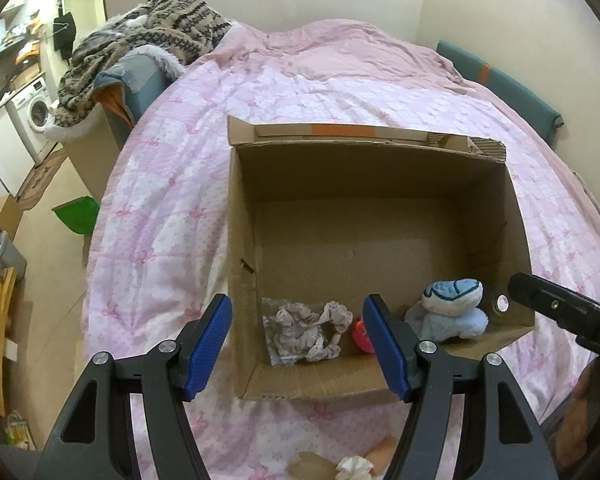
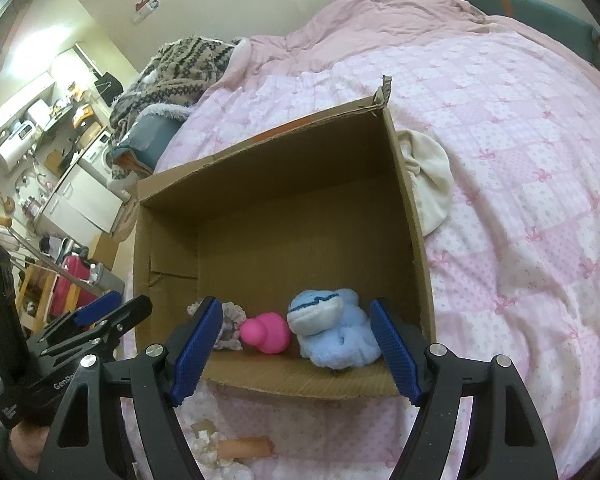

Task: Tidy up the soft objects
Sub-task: 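Withdraw both open tools from the box toward the remaining items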

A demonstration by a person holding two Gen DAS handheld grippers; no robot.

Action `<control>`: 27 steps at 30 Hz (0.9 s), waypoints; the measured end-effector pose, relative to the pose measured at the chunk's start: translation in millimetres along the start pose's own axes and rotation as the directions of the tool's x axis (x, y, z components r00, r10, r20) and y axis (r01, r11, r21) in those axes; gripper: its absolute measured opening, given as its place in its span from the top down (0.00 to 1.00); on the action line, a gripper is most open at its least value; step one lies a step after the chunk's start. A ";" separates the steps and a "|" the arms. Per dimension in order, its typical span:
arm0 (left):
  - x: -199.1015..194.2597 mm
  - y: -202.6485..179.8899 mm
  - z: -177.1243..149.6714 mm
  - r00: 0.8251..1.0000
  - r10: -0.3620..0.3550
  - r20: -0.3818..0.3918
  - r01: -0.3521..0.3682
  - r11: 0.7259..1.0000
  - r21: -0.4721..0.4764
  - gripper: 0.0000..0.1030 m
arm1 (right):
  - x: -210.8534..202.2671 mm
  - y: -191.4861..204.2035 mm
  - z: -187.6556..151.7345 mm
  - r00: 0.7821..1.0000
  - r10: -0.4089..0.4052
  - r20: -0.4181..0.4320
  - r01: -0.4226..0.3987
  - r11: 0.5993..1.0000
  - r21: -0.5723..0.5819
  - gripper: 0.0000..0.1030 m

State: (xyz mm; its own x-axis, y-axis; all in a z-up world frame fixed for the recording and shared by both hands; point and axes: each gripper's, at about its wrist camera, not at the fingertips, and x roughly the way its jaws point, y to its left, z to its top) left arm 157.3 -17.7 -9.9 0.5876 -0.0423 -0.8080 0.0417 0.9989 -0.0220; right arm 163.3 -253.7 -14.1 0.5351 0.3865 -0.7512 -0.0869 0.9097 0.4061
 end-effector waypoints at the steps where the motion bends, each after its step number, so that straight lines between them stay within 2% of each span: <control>1: -1.5 1.3 -1.6 1.000 0.003 -0.003 -0.003 1.000 -0.004 0.37 | -1.2 0.1 -0.5 1.000 -0.001 0.000 0.001 1.000 0.001 0.22; 11: -21.3 13.6 -23.3 1.000 0.017 -0.020 -0.017 0.999 -0.037 0.37 | -22.0 0.3 -10.9 1.000 0.008 0.022 -0.008 1.000 0.013 0.22; 27: -45.2 19.7 -63.4 0.998 0.027 -0.063 -0.031 0.998 -0.059 0.37 | -39.6 5.4 -50.2 1.000 0.013 -0.016 -0.012 0.999 0.043 0.22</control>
State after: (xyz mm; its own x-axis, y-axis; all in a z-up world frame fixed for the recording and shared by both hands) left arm 80.4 5.1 -11.1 0.5362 -0.0139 -0.8439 -0.0237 0.9992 -0.0315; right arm 99.4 -256.5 -8.3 0.5206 0.4007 -0.7539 -0.0576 0.8975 0.4372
